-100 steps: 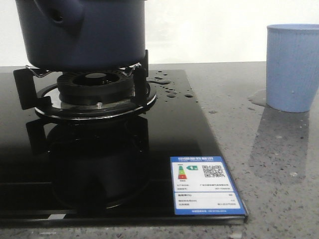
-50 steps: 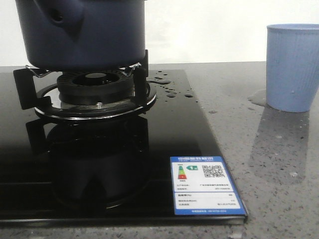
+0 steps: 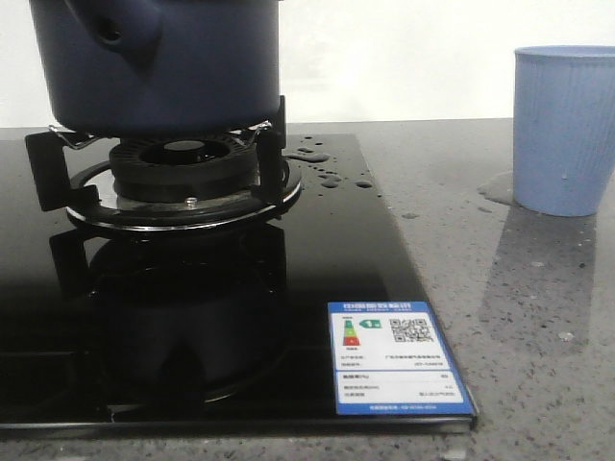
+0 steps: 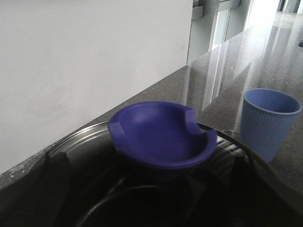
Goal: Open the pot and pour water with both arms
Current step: 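Close the right gripper around the light blue ribbed cup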
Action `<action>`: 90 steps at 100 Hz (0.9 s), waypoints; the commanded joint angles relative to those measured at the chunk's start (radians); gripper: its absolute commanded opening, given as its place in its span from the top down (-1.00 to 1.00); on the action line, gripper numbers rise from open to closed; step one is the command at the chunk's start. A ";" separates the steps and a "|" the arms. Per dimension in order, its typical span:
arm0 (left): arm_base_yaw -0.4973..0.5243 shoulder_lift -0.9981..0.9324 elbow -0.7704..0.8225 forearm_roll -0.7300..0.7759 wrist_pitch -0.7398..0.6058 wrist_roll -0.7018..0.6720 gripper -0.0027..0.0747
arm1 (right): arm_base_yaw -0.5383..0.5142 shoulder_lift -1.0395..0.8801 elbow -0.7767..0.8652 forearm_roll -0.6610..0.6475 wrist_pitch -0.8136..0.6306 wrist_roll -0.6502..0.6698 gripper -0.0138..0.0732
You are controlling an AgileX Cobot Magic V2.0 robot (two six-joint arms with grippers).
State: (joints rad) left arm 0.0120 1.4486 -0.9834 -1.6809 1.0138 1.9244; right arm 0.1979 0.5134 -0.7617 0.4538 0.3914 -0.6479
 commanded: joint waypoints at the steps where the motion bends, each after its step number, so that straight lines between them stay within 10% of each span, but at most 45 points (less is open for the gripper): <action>1: -0.006 -0.001 -0.051 -0.081 0.041 0.006 -0.67 | -0.001 0.011 -0.034 0.034 -0.084 -0.010 -0.85; 63: -0.063 0.133 -0.186 -0.069 0.081 0.005 -0.66 | -0.001 0.011 -0.034 0.072 -0.012 -0.010 -0.85; 90: -0.063 0.133 -0.197 -0.069 0.147 0.005 0.09 | -0.001 0.011 -0.032 0.078 -0.008 -0.010 -0.85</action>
State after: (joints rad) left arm -0.0462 1.6129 -1.1434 -1.6734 1.1188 1.9304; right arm 0.1979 0.5134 -0.7617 0.5080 0.4439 -0.6479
